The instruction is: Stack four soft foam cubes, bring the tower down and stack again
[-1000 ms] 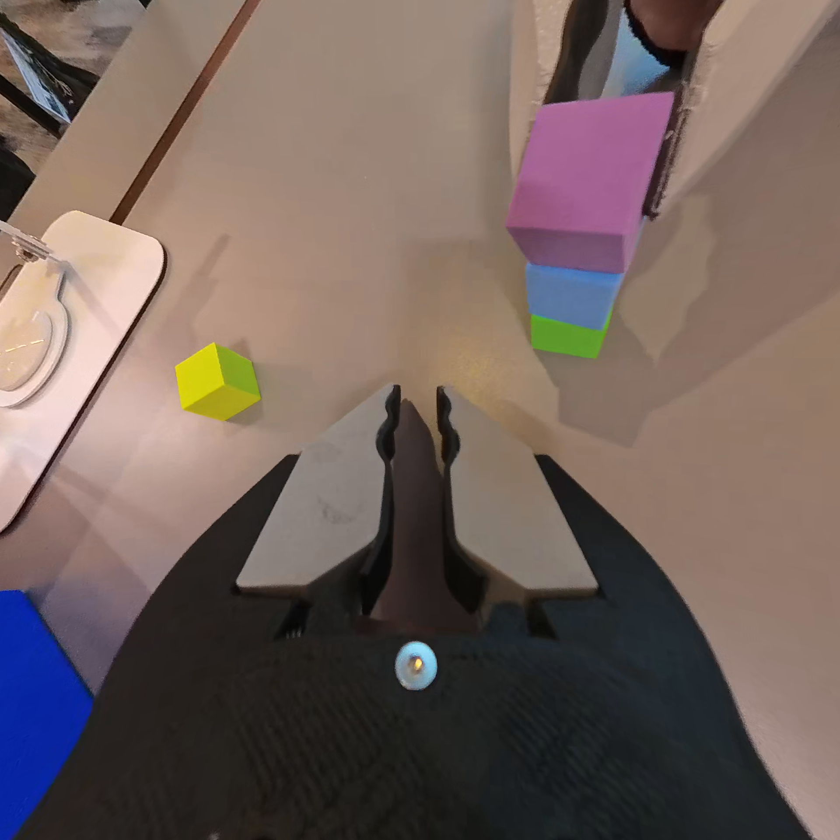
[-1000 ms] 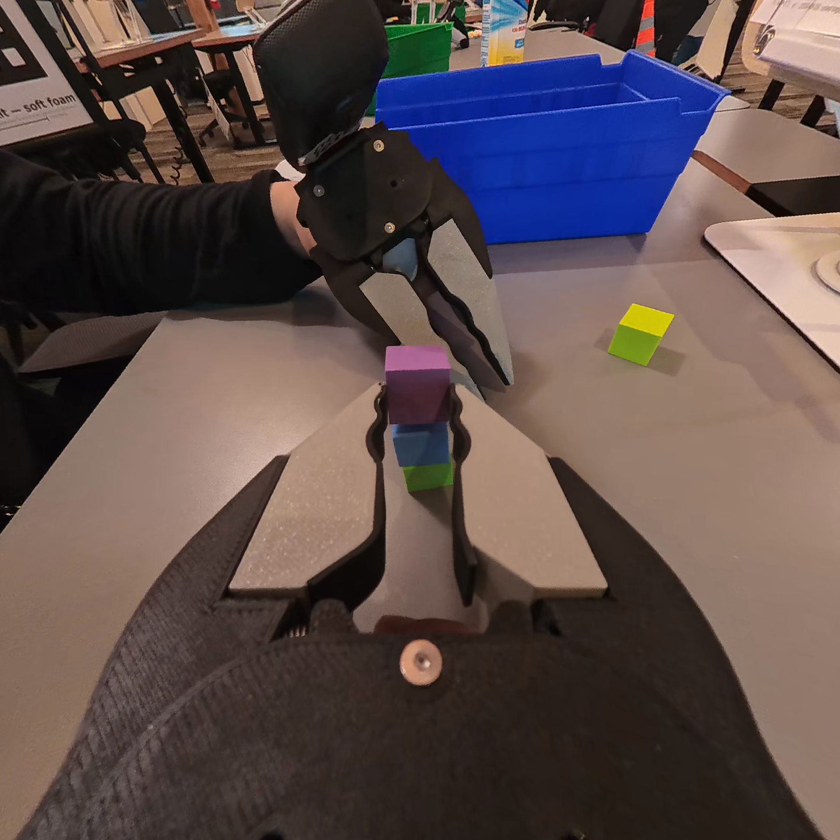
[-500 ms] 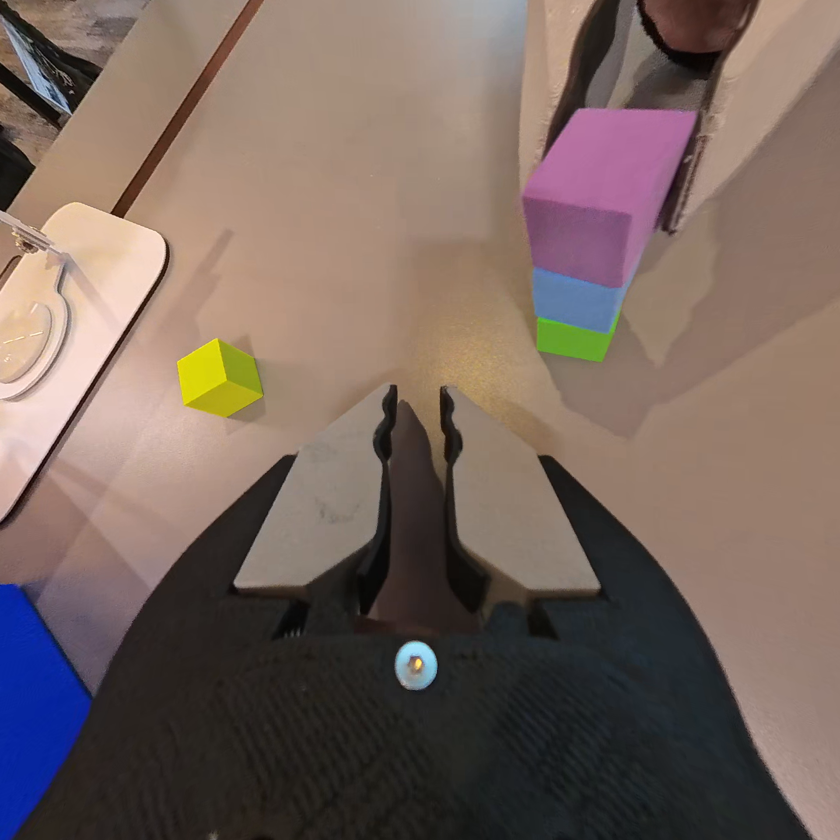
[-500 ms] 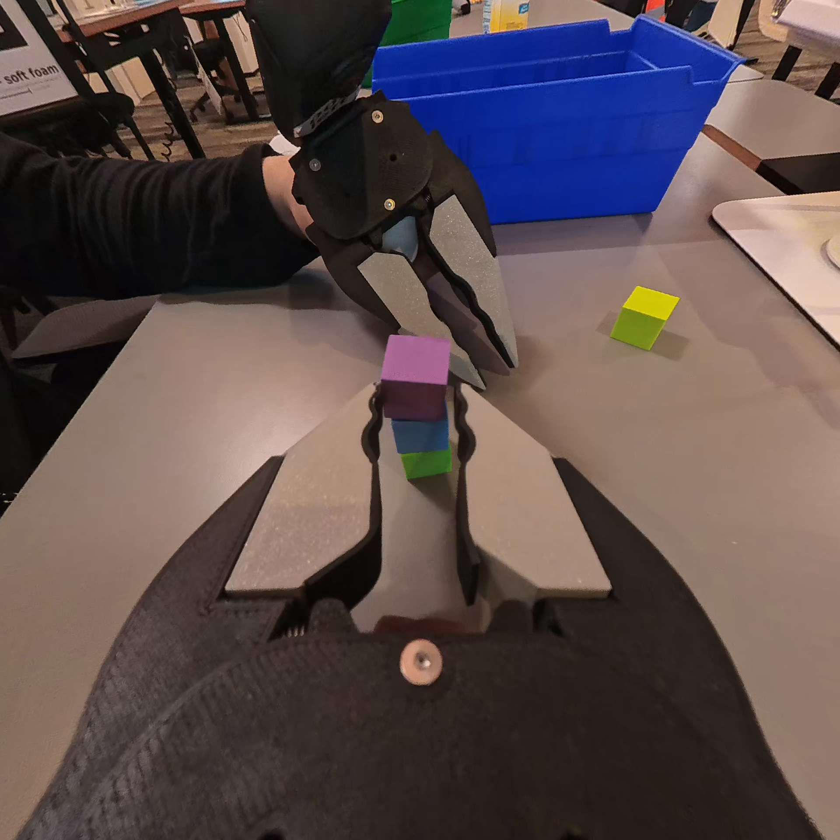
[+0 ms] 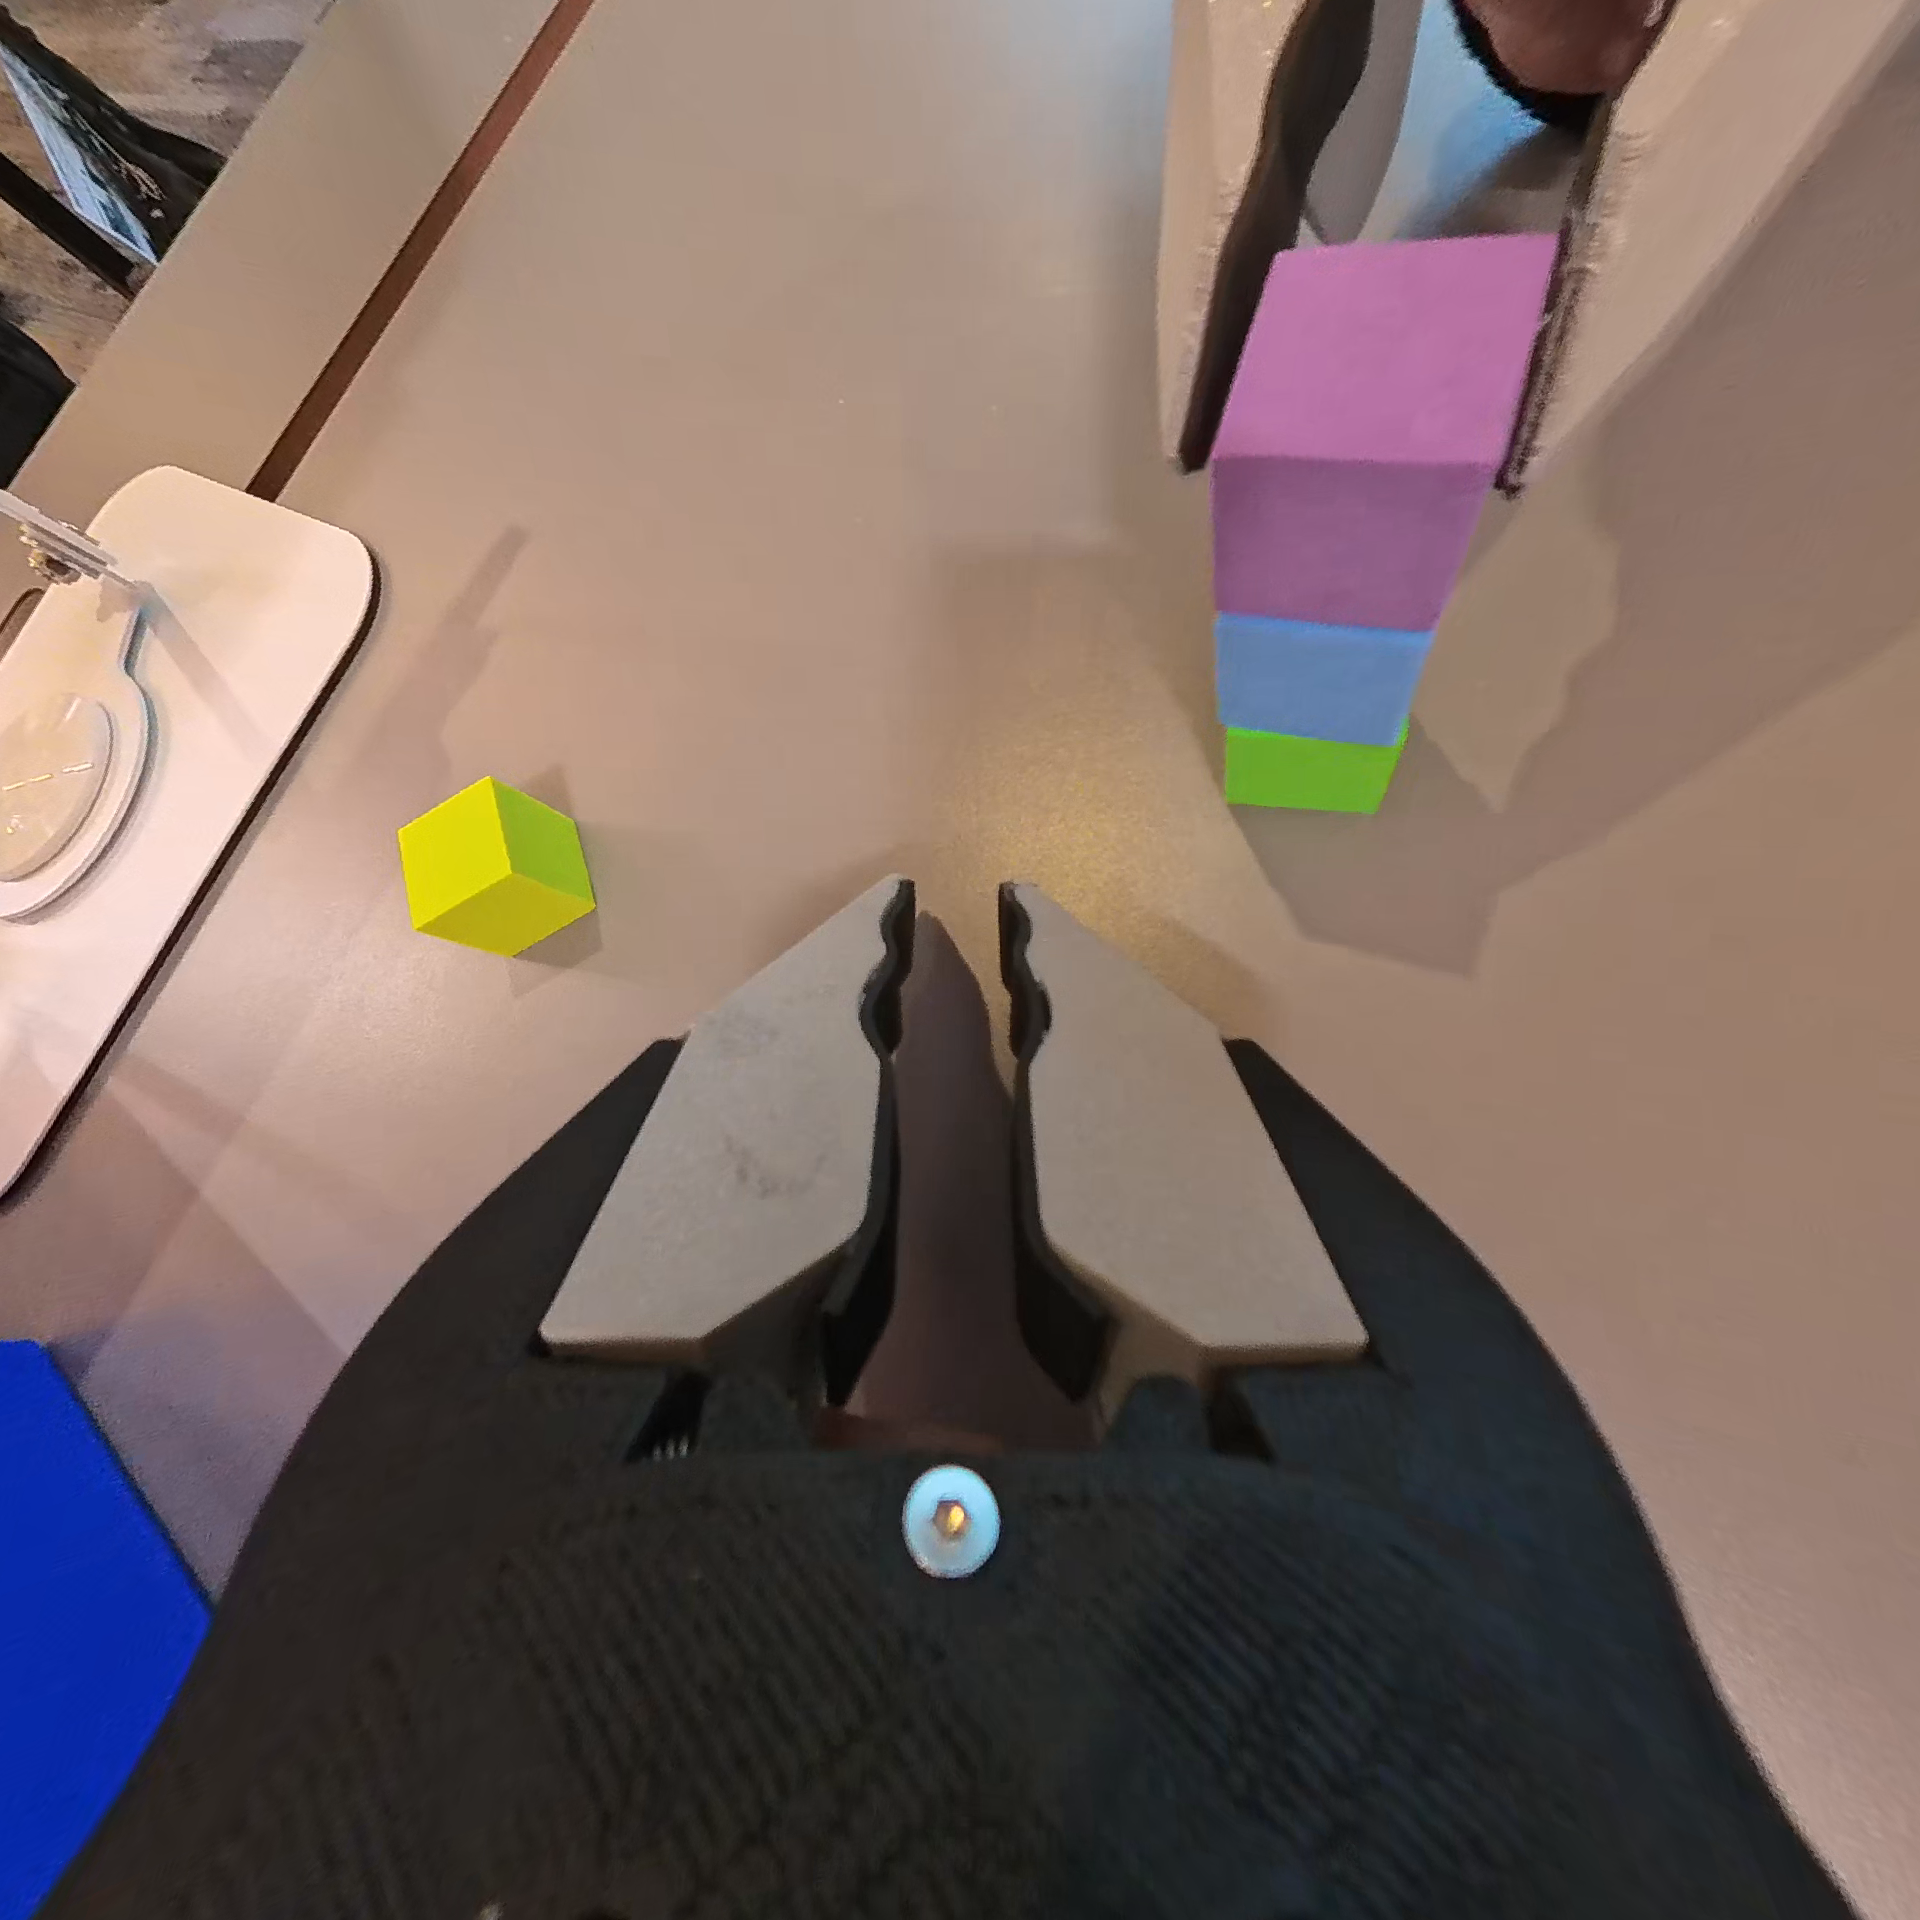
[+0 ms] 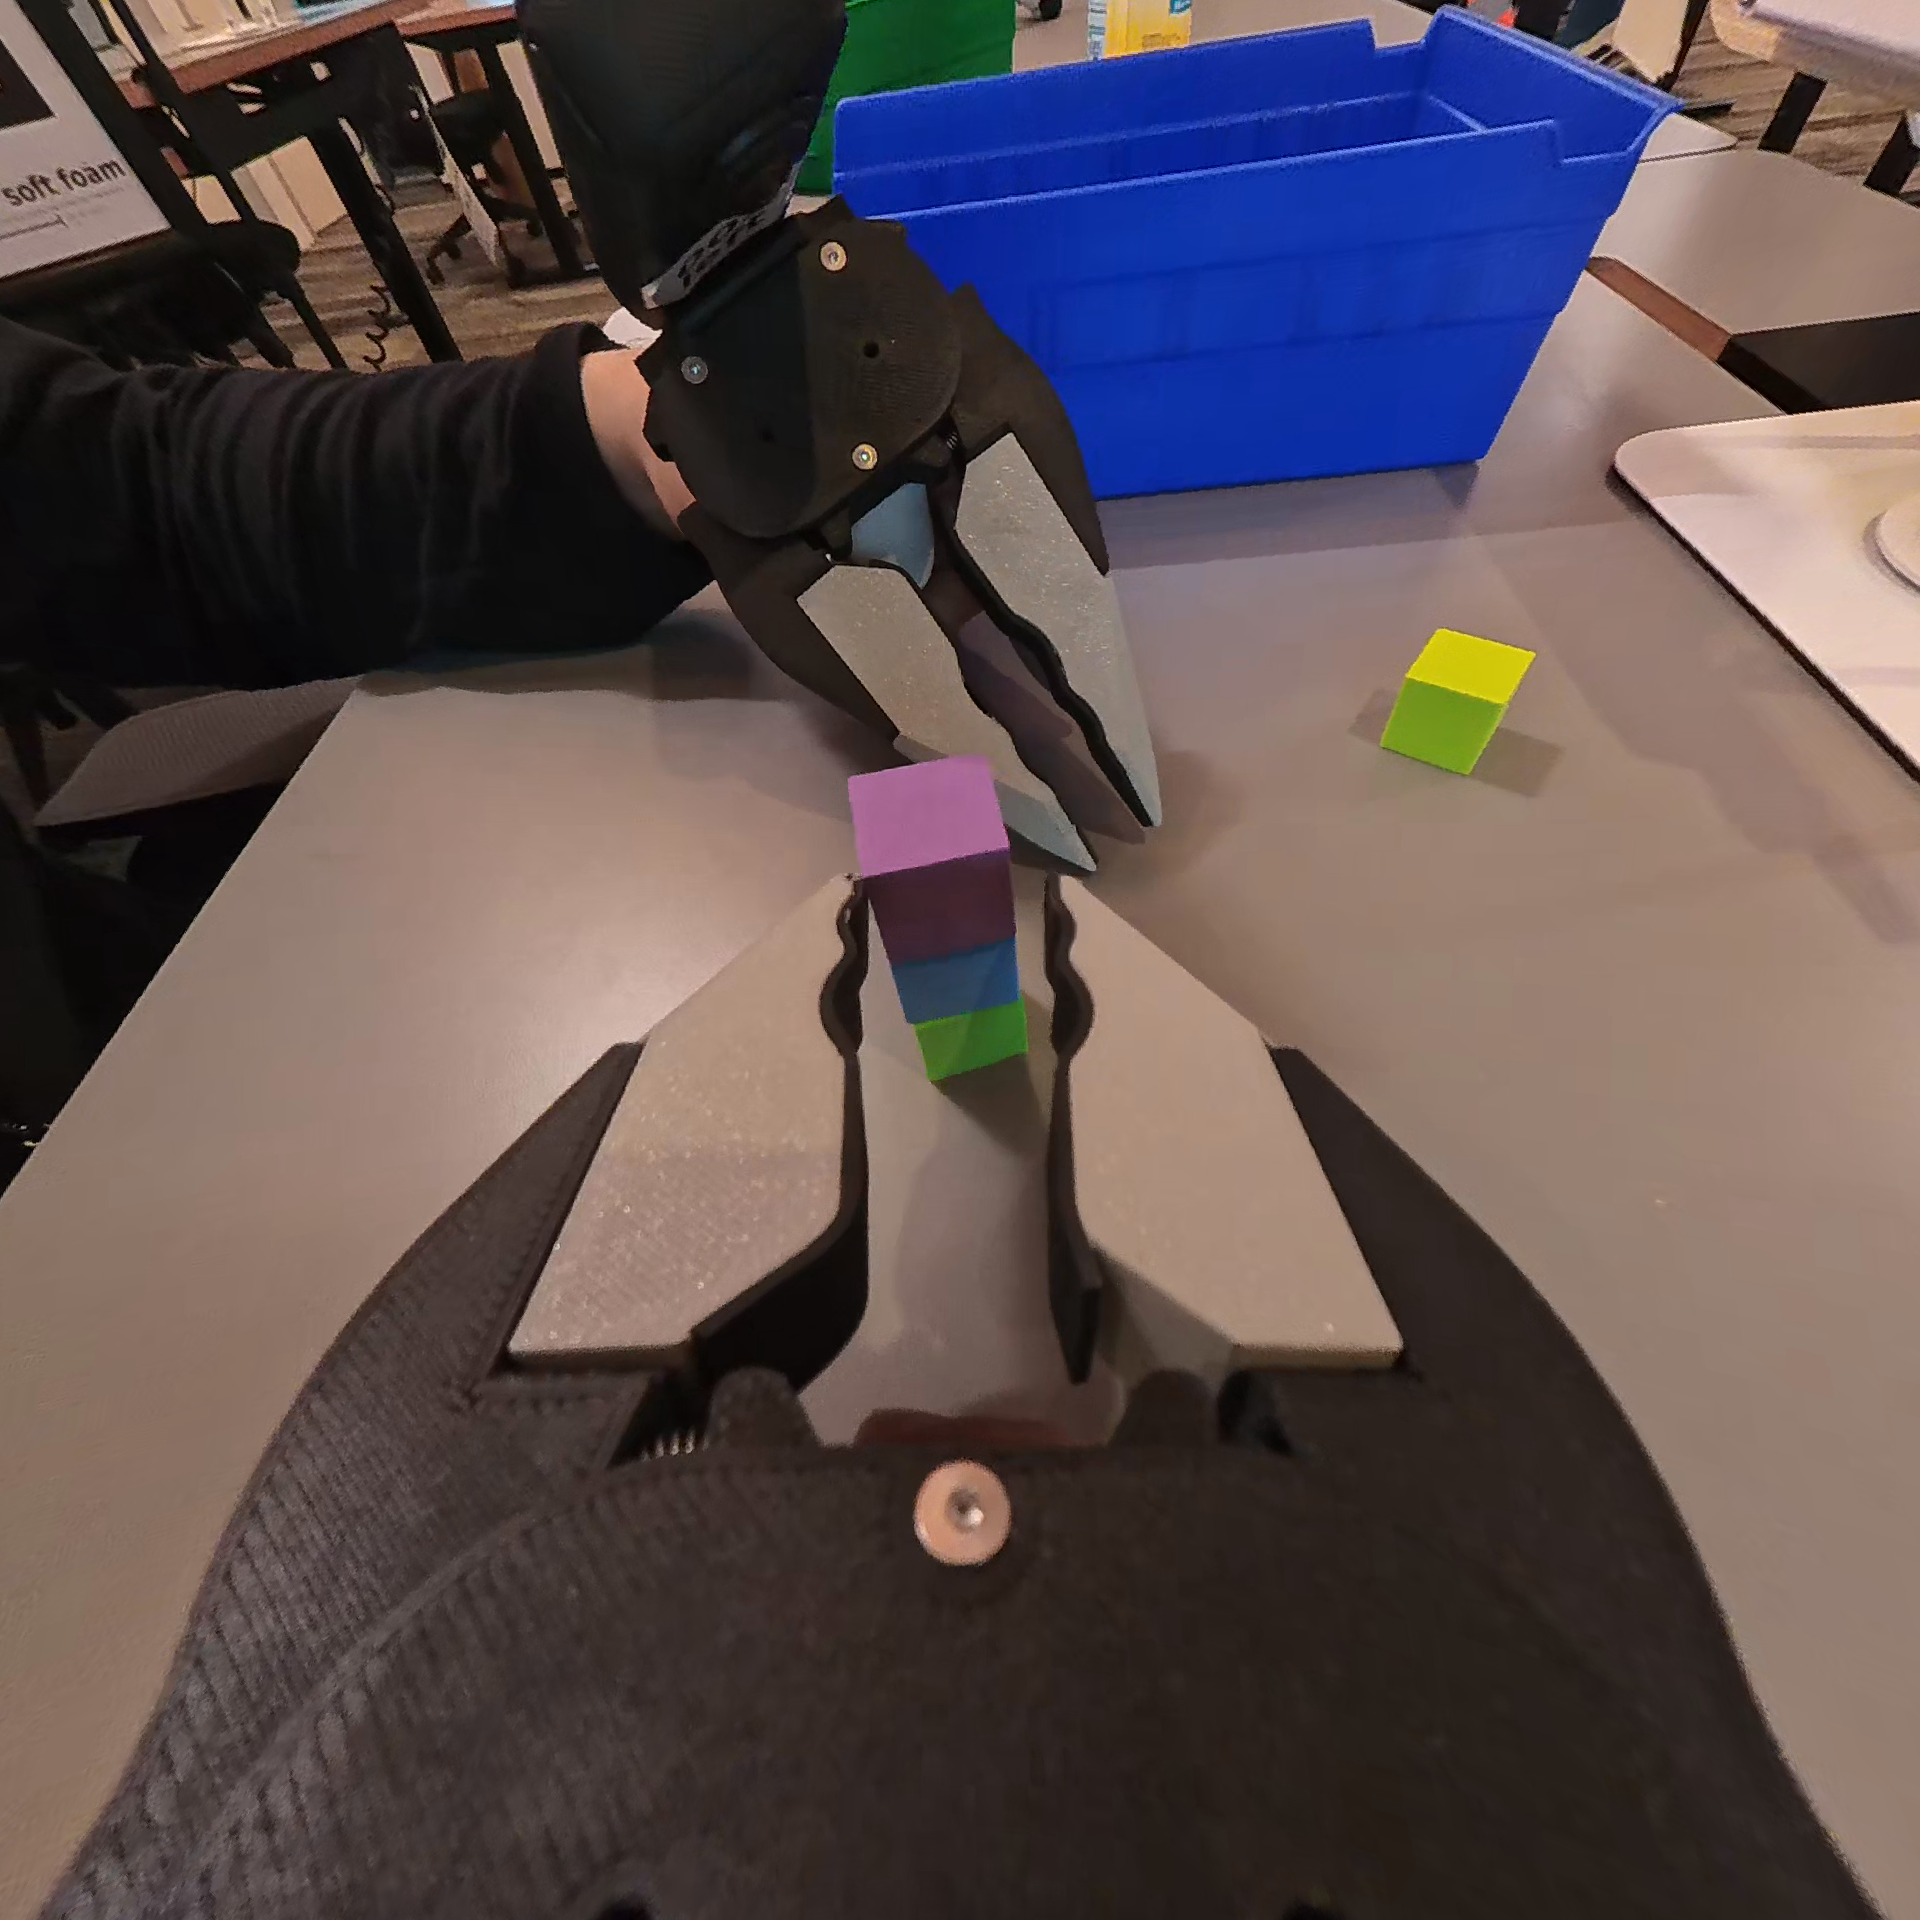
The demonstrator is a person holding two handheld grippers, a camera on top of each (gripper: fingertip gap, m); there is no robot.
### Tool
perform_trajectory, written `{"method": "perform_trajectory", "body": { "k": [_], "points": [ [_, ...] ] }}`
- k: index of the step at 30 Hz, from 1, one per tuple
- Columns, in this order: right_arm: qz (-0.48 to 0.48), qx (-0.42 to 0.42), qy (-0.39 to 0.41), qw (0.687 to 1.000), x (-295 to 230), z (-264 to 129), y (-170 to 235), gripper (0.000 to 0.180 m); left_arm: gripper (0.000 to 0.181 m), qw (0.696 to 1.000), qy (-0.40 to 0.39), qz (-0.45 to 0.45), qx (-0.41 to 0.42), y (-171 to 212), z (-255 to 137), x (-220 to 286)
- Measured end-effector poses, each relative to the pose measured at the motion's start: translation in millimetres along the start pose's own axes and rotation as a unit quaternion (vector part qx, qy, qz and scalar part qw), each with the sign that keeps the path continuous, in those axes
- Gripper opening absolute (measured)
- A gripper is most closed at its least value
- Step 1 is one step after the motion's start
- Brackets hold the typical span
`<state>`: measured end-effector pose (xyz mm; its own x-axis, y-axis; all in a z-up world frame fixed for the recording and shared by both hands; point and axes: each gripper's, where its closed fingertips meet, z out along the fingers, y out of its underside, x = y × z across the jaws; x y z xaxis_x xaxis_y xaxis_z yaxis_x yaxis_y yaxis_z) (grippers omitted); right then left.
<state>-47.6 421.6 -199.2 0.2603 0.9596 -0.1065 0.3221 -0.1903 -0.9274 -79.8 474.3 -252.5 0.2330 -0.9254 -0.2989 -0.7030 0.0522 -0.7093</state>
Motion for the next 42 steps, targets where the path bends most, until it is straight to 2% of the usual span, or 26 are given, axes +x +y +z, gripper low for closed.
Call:
{"method": "perform_trajectory", "body": {
  "k": [1, 7, 9, 12, 16, 18, 25, 29, 37, 42],
  "points": [
    [0.001, 0.001, -0.001, 1.000, 0, 0, 0, 0.031, 0.014, 1.000, 0.000, 0.000, 0.000, 0, 0, 0],
    [0.003, 0.003, -0.014, 1.000, -4, -1, 0, 0.034, 0.013, 1.000, -0.001, -0.003, -0.001, 0, 0, 0],
    [0.006, 0.013, -0.020, 1.000, -5, -4, -3, 0.034, 0.018, 1.000, -0.012, -0.017, -0.004, 1, 0, -6],
    [0.019, 0.036, -0.021, 0.999, -2, -10, -9, 0.034, 0.029, 0.997, -0.044, -0.057, -0.011, 5, 1, -23],
    [0.043, 0.066, -0.014, 0.997, 7, -19, -15, 0.034, 0.039, 0.988, -0.125, -0.091, -0.023, 14, 1, -61],
    [0.054, 0.073, -0.008, 0.996, 12, -22, -14, 0.034, 0.047, 0.985, -0.126, -0.116, -0.032, 19, 3, -69],
    [0.061, 0.067, 0.004, 0.996, 16, -20, -13, 0.037, 0.044, 0.975, -0.092, -0.200, -0.035, 25, 15, -92],
    [0.066, 0.064, -0.001, 0.996, 15, -19, -12, 0.037, 0.035, 0.978, -0.105, -0.178, -0.037, 20, 24, -103],
    [0.074, 0.063, -0.003, 0.995, 15, -18, -11, 0.037, 0.027, 0.980, -0.071, -0.181, -0.031, 13, 34, -101],
    [0.075, 0.062, 0.001, 0.995, 17, -18, -11, 0.036, 0.026, 0.991, -0.106, -0.073, -0.025, 4, 29, -86]
  ]
}}
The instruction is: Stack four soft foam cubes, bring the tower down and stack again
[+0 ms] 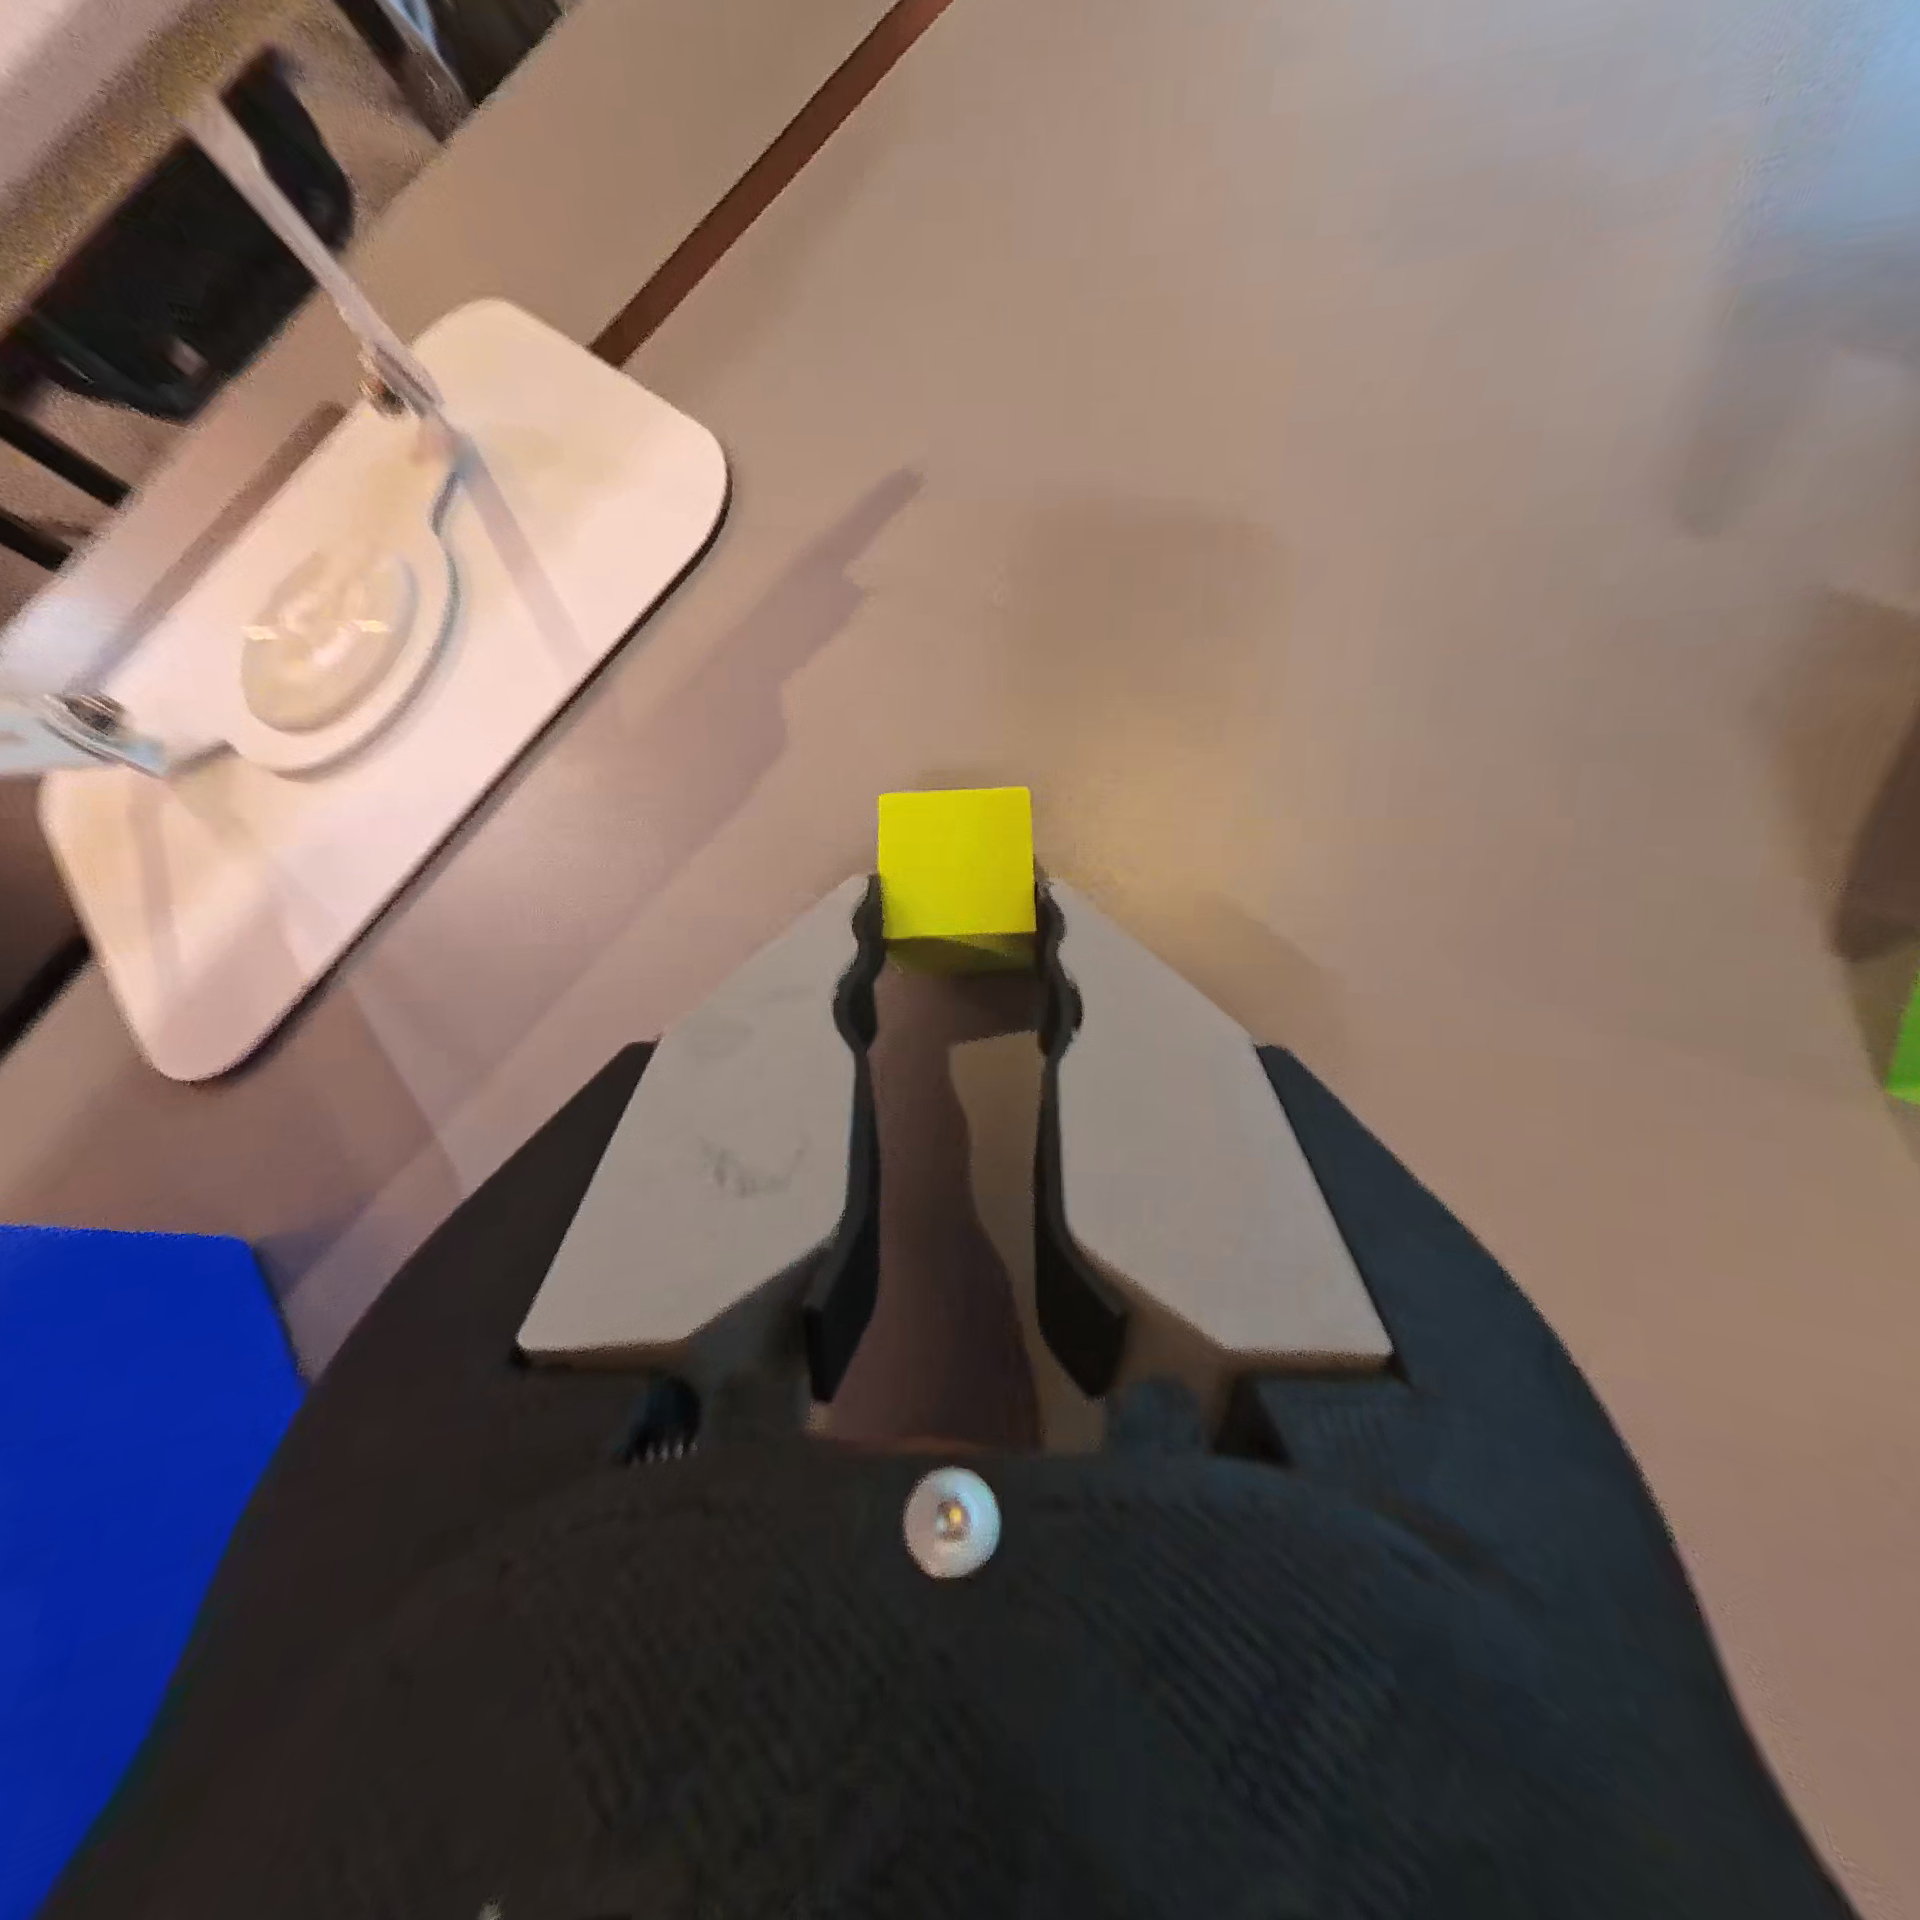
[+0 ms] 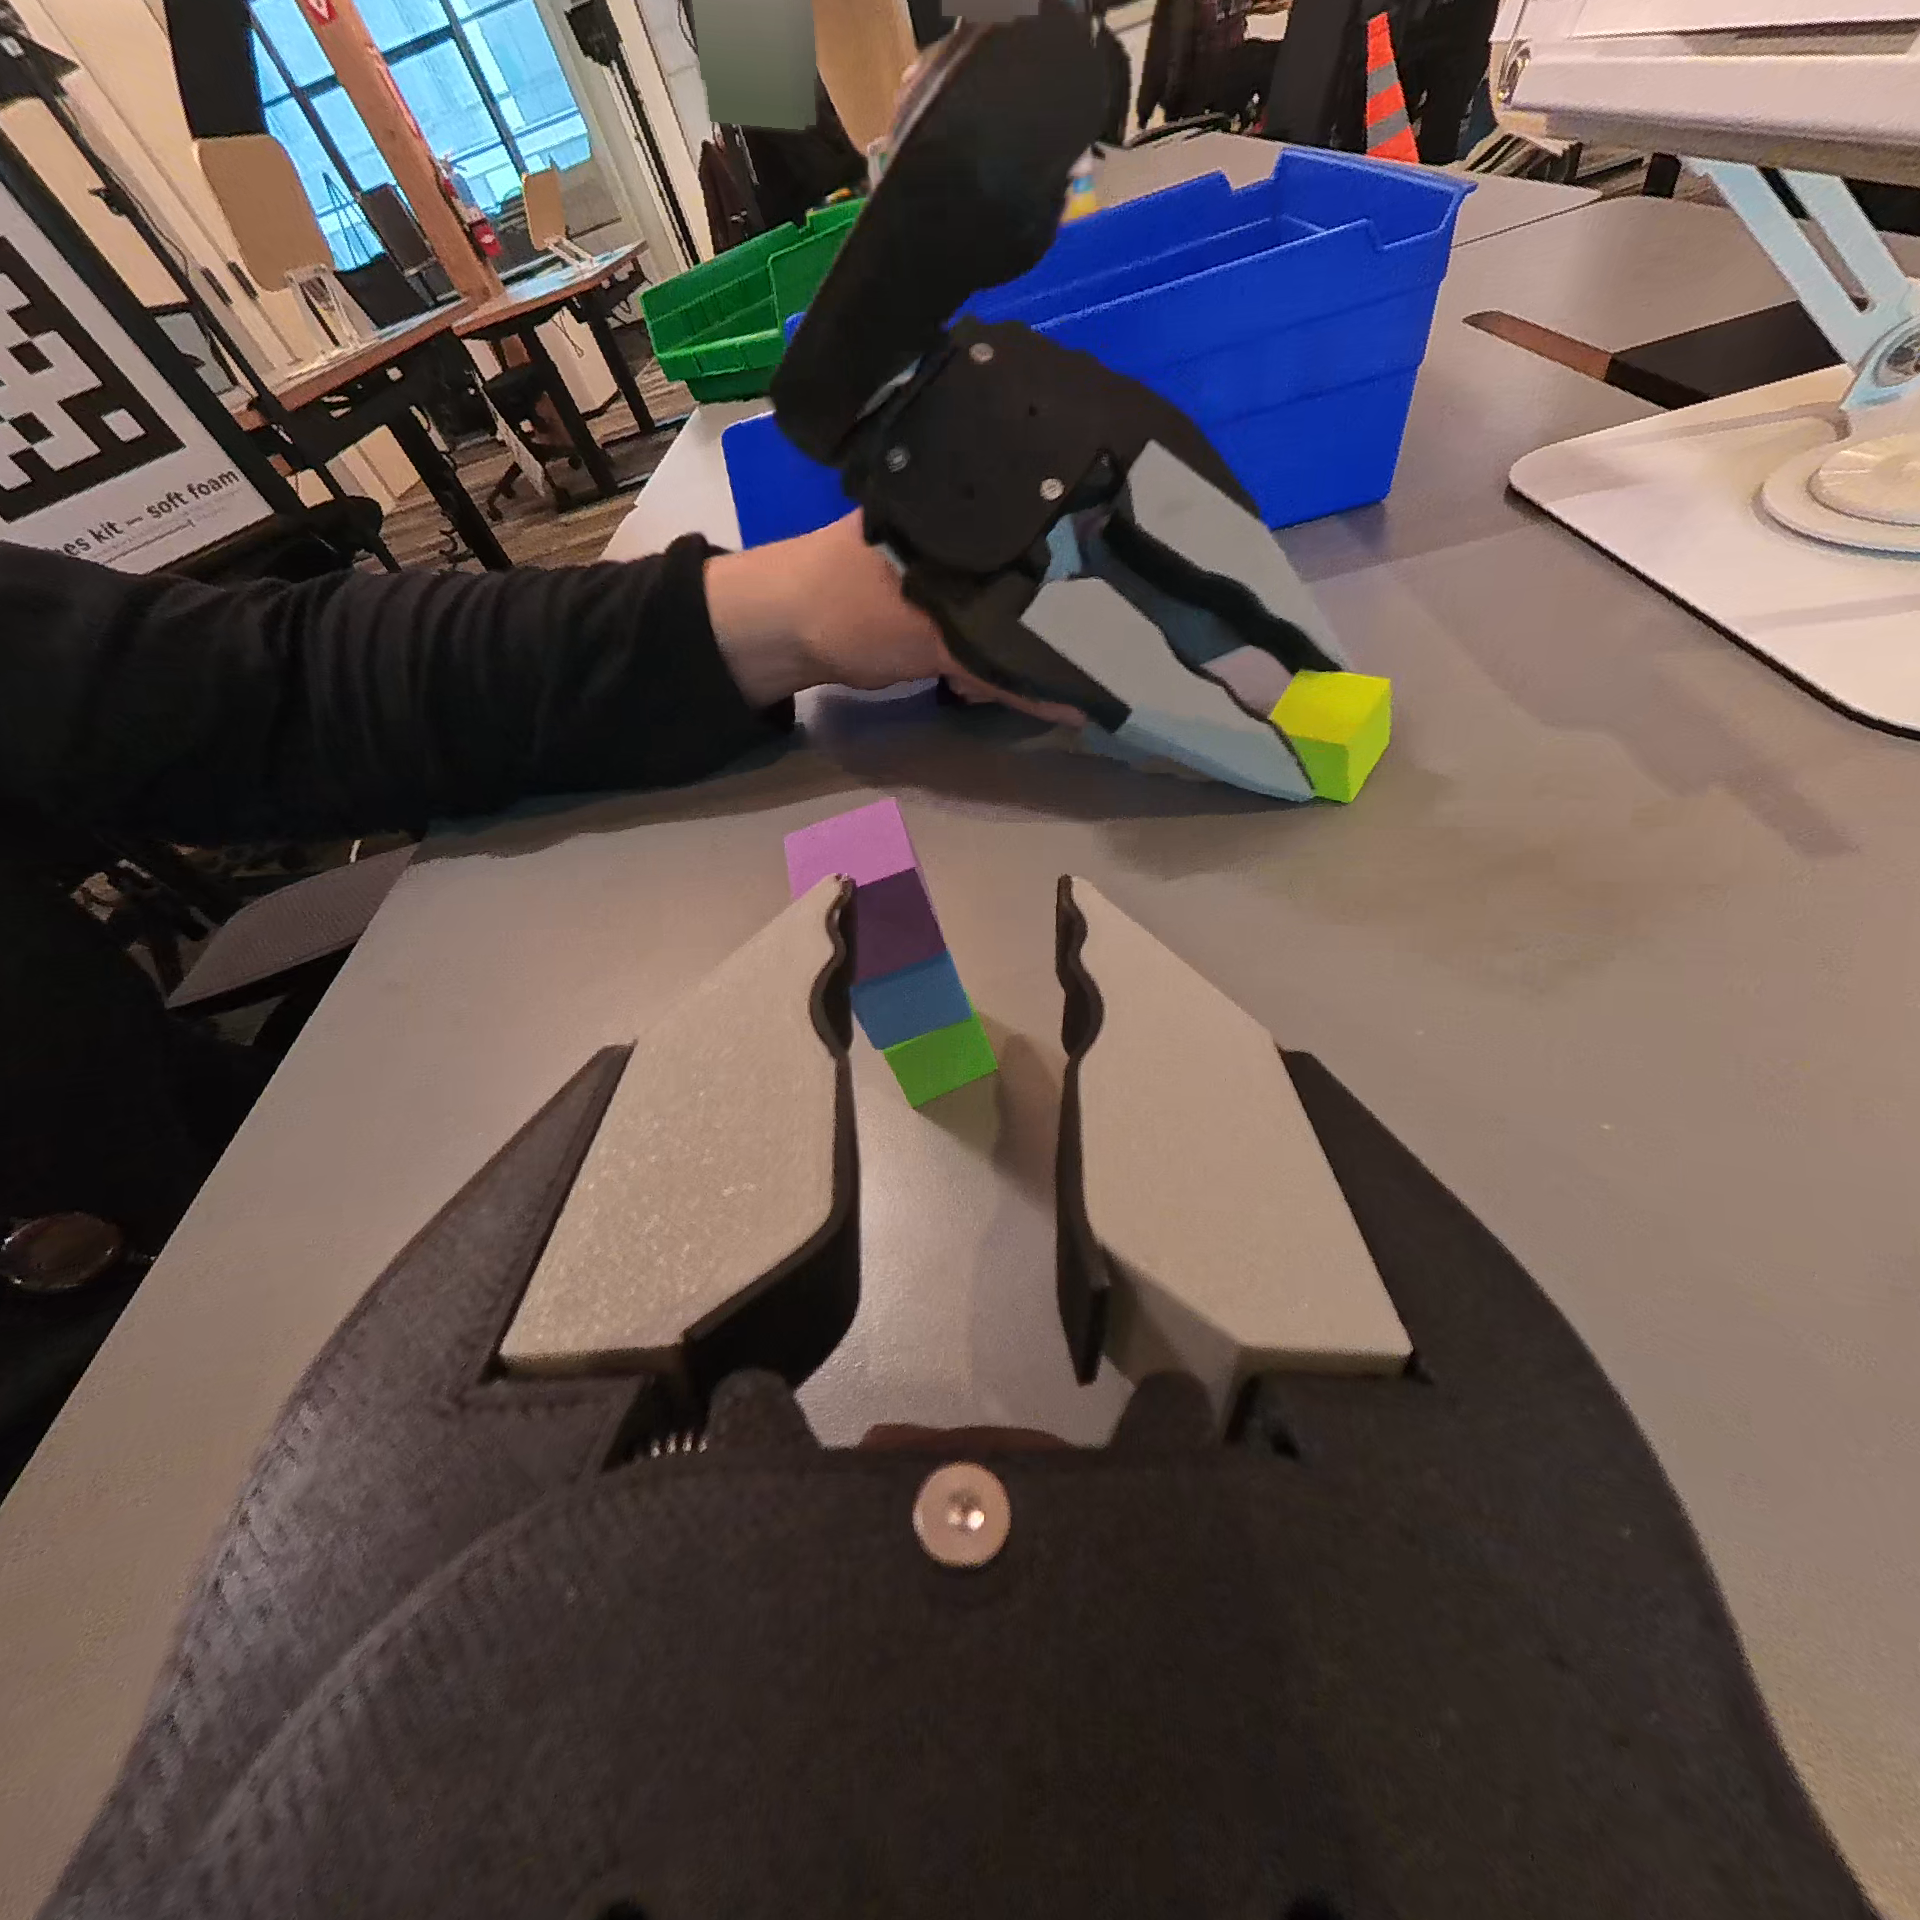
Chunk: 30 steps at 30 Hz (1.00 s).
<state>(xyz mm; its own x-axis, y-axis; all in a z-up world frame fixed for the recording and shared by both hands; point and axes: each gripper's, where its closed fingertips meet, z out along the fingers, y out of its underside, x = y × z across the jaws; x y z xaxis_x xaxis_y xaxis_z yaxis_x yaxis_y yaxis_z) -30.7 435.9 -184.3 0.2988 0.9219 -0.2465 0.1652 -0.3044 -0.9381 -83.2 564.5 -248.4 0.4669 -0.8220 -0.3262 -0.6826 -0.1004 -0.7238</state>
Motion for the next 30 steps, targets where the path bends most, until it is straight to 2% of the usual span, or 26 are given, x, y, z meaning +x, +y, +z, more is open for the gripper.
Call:
{"method": "perform_trajectory", "body": {
  "k": [4, 7, 9, 13, 17, 30],
  "points": [
    [0.005, 0.002, 0.013, 1.000, 5, -1, -1, 0.034, 0.027, 0.994, -0.055, 0.052, 0.080, -22, -20, 1],
    [0.009, 0.006, 0.032, 0.999, 10, -4, -4, 0.032, 0.027, 0.972, -0.095, 0.122, 0.175, -56, -52, 4],
    [0.015, 0.023, 0.033, 0.999, 9, -7, -11, 0.032, 0.027, 0.945, -0.136, 0.212, 0.210, -72, -72, 12],
    [0.033, 0.073, 0.009, 0.997, 0, -14, -32, 0.032, 0.027, 0.862, -0.223, 0.397, 0.224, -85, -92, 39],
    [0.037, 0.084, 0.001, 0.996, -6, -13, -38, 0.033, 0.027, 0.847, -0.208, 0.418, 0.255, -95, -100, 61],
    [0.009, 0.099, 0.005, 0.995, -19, -7, -52, 0.033, 0.026, 0.818, -0.202, 0.464, 0.274, -103, -114, 88]
  ]
}}
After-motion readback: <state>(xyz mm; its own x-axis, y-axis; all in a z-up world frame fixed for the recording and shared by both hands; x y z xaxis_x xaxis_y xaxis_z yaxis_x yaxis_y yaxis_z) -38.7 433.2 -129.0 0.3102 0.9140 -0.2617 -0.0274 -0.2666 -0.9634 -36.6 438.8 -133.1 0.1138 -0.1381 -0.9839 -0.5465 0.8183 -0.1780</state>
